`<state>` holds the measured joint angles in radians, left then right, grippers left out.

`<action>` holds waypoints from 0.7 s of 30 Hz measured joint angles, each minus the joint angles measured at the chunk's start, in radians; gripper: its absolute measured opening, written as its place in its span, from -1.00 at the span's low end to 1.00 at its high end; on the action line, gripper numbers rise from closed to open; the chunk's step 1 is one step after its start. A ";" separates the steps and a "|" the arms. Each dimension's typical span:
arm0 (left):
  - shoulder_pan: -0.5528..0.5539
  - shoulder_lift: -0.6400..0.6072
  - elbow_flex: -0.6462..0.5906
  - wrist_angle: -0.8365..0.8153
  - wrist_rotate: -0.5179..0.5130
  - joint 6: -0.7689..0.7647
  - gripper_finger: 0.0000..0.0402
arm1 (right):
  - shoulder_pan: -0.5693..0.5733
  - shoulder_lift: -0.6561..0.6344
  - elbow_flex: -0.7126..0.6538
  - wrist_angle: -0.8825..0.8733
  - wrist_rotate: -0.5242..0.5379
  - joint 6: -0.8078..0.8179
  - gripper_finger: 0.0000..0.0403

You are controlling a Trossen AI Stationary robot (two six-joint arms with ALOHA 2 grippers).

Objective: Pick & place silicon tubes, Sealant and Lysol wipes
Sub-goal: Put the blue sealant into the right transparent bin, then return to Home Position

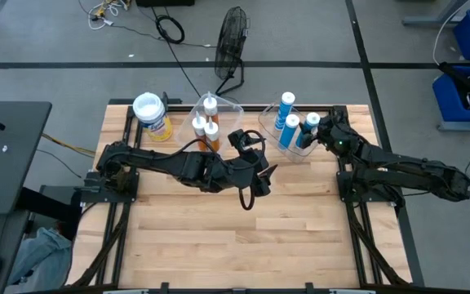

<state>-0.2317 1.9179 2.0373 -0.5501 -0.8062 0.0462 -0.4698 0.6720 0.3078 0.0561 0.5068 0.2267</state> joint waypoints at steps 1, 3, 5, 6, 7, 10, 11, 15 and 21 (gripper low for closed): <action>0.000 0.000 0.000 -0.004 0.000 0.000 0.92 | 0.000 -0.004 0.009 -0.001 0.000 -0.003 0.55; 0.000 0.000 0.000 -0.006 0.000 0.000 0.92 | 0.000 -0.008 0.028 -0.010 0.003 -0.022 0.55; 0.000 0.000 0.000 -0.006 0.000 0.000 0.92 | 0.000 -0.007 0.051 -0.031 0.009 -0.039 0.55; 0.000 0.000 0.000 -0.007 0.000 0.000 0.92 | 0.000 -0.007 0.064 -0.043 0.010 -0.050 0.55; 0.000 0.000 0.000 -0.007 0.000 0.000 0.92 | 0.000 -0.007 0.079 -0.054 0.011 -0.057 0.55; 0.000 0.000 0.000 -0.007 0.000 0.000 0.92 | 0.000 -0.007 0.124 -0.095 0.012 -0.082 0.55; 0.000 0.000 0.000 -0.007 0.000 0.000 0.92 | 0.000 -0.007 0.139 -0.112 0.015 -0.092 0.55; 0.000 0.000 0.000 -0.006 0.000 -0.001 0.92 | 0.000 -0.007 0.210 -0.178 0.027 -0.121 0.55; 0.000 0.000 0.000 -0.008 0.000 -0.015 0.92 | 0.000 -0.007 0.383 -0.396 0.014 -0.090 0.52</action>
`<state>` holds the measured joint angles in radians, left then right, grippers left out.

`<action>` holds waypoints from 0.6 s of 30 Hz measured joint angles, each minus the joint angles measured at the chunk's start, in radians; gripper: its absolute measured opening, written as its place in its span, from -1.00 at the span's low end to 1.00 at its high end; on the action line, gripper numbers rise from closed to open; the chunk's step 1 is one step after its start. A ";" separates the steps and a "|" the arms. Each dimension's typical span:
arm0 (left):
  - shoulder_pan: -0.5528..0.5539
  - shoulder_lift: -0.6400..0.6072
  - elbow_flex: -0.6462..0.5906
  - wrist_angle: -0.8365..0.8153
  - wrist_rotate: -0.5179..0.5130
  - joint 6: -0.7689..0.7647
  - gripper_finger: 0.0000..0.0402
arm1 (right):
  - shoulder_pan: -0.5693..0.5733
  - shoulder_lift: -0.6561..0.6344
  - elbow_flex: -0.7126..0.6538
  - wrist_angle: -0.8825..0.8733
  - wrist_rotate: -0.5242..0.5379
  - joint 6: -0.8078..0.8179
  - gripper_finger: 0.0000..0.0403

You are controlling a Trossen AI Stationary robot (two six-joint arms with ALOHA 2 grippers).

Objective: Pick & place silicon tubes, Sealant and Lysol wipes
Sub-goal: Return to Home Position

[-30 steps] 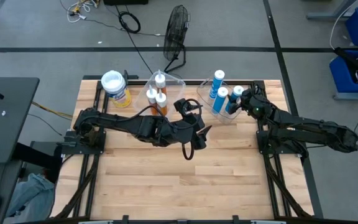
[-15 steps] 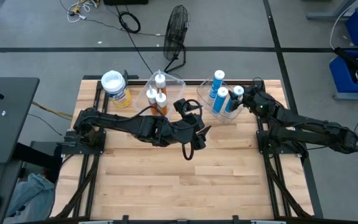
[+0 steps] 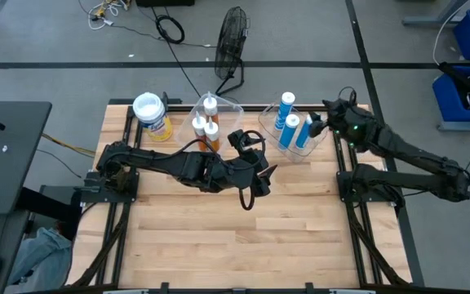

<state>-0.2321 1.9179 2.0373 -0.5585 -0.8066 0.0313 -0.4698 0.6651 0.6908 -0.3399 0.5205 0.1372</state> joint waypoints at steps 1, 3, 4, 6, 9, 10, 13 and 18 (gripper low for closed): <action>0.000 0.000 0.000 0.000 0.000 -0.001 0.92 | 0.000 0.000 0.038 -0.047 -0.017 0.010 0.50; -0.005 0.000 0.000 0.000 0.000 -0.002 0.92 | 0.000 0.000 0.122 -0.128 -0.077 0.029 0.45; -0.007 0.000 0.000 0.000 0.000 -0.002 0.91 | 0.000 0.000 0.161 -0.163 -0.115 0.038 0.41; -0.008 0.000 0.000 0.000 0.000 -0.006 0.88 | 0.006 0.000 0.238 -0.240 -0.209 0.053 0.33; -0.004 0.000 0.000 -0.009 0.064 -0.051 0.78 | 0.023 -0.001 0.320 -0.375 -0.308 0.095 0.12; 0.003 0.000 0.000 -0.017 0.117 -0.066 0.73 | 0.030 -0.002 0.332 -0.424 -0.333 0.112 0.02; 0.027 0.000 0.000 -0.020 0.283 -0.110 0.54 | 0.059 -0.010 0.336 -0.534 -0.415 0.181 -0.35; 0.051 0.000 0.000 -0.018 0.515 -0.083 0.07 | 0.134 -0.060 0.334 -0.634 -0.451 0.279 -0.94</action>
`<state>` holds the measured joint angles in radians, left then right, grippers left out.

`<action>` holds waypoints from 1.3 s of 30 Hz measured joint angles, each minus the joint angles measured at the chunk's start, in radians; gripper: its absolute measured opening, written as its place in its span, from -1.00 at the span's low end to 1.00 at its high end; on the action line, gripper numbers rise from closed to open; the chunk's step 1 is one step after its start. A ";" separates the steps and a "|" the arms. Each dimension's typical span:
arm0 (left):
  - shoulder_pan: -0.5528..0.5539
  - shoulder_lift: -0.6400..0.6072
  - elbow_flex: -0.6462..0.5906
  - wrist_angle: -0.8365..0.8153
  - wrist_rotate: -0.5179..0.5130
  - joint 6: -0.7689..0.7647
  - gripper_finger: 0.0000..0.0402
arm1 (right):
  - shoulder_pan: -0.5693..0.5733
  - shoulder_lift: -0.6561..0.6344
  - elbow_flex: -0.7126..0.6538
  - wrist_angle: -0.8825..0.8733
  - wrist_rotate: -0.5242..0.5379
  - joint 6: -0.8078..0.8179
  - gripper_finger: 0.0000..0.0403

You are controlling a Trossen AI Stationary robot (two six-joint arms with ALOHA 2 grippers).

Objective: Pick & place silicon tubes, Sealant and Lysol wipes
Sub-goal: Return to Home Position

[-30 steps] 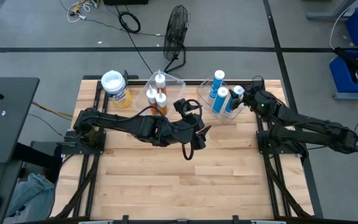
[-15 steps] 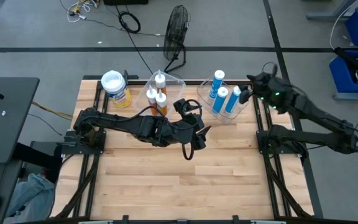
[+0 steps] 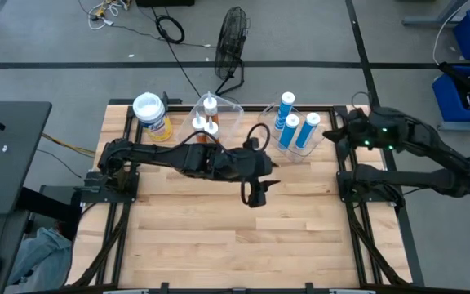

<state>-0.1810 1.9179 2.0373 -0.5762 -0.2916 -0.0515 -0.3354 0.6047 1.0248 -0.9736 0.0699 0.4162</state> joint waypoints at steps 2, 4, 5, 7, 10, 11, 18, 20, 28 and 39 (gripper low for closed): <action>0.001 0.000 0.000 0.003 0.047 0.032 -0.14 | 0.030 -0.013 0.000 0.006 0.009 0.043 -0.91; 0.002 -0.002 -0.019 0.019 0.080 0.036 -0.38 | 0.058 -0.022 0.000 0.015 0.017 0.073 -0.89; 0.008 -0.004 -0.044 0.029 0.103 0.034 -0.50 | 0.072 -0.024 0.000 0.019 0.018 0.077 -0.90; 0.022 -0.004 -0.107 0.047 0.155 0.001 -0.74 | 0.098 -0.025 0.000 0.036 0.026 0.081 -0.96; 0.038 -0.001 -0.212 0.144 0.244 -0.031 -0.95 | 0.132 -0.017 -0.011 0.093 0.027 0.090 -0.97; 0.041 -0.001 -0.246 0.202 0.251 -0.041 -0.95 | 0.143 -0.014 -0.019 0.116 0.026 0.104 -0.97; 0.050 -0.036 -0.370 0.287 0.268 -0.067 -0.98 | 0.261 0.060 -0.052 0.202 -0.008 0.118 -0.99; 0.063 -0.064 -0.389 0.305 0.265 -0.051 -0.98 | 0.300 0.100 -0.052 0.223 -0.007 0.116 -0.99; 0.157 -0.275 -0.605 0.415 0.360 0.011 -0.98 | 0.374 0.206 -0.053 0.320 0.023 0.140 -1.00; 0.248 -0.727 -1.078 0.541 0.379 0.012 -0.98 | 0.375 0.323 -0.053 0.417 0.028 0.197 -0.91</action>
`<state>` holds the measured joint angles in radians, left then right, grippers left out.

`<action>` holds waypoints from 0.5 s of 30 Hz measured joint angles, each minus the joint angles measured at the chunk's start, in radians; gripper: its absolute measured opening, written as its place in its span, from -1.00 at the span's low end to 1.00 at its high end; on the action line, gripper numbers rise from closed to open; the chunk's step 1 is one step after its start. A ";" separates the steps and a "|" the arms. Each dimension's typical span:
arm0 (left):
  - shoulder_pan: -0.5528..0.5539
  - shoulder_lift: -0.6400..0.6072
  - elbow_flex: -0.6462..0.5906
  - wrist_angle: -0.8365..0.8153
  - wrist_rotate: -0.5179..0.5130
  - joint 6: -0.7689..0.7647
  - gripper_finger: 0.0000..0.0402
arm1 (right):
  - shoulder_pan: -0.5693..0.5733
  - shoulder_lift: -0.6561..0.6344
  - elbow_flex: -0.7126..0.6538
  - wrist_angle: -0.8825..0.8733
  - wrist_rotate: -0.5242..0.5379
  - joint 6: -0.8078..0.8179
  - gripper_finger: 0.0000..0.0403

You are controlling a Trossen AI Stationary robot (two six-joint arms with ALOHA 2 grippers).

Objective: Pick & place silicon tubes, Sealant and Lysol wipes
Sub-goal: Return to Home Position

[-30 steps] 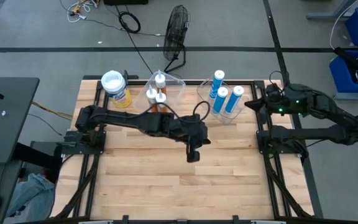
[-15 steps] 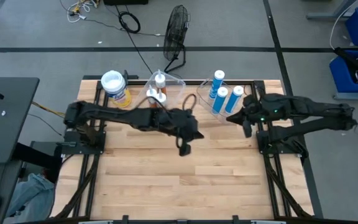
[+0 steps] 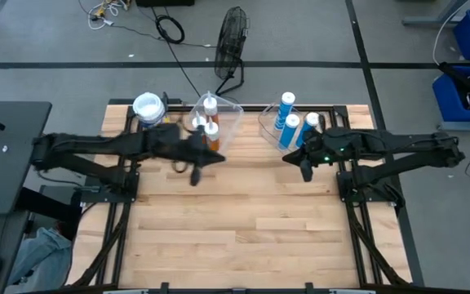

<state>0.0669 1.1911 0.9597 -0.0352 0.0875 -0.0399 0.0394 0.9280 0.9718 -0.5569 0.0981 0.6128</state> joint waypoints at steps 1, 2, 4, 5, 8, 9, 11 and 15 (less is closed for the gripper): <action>0.000 -0.046 -0.041 0.020 0.000 -0.001 -0.98 | 0.000 0.009 0.000 0.000 0.000 0.010 -0.90; 0.000 -0.093 -0.083 0.029 0.000 -0.004 -0.98 | 0.000 0.023 0.000 -0.001 0.000 0.020 -0.89; -0.001 -0.179 -0.160 0.102 0.000 -0.025 -0.98 | 0.000 0.042 0.000 0.000 0.001 0.051 -0.89; -0.001 -0.218 -0.200 0.136 0.000 -0.033 -0.98 | -0.001 0.056 0.000 -0.008 0.002 0.064 -0.88; -0.001 -0.325 -0.309 0.220 -0.002 -0.053 -0.98 | -0.001 0.087 0.000 -0.024 0.012 0.092 -0.88; -0.001 -0.359 -0.335 0.245 -0.008 -0.057 -0.98 | -0.001 0.100 0.000 -0.019 0.023 0.114 -0.88; -0.001 -0.419 -0.393 0.248 -0.013 -0.061 -0.98 | -0.001 0.120 0.000 -0.016 0.025 0.166 -0.88; 0.000 -0.525 -0.471 0.254 -0.016 -0.075 -0.98 | -0.002 0.156 0.000 0.005 0.022 0.191 -0.88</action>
<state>0.0666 0.6660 0.4886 0.2183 0.0712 -0.1151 0.0372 1.0843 0.9718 -0.5521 0.1203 0.8036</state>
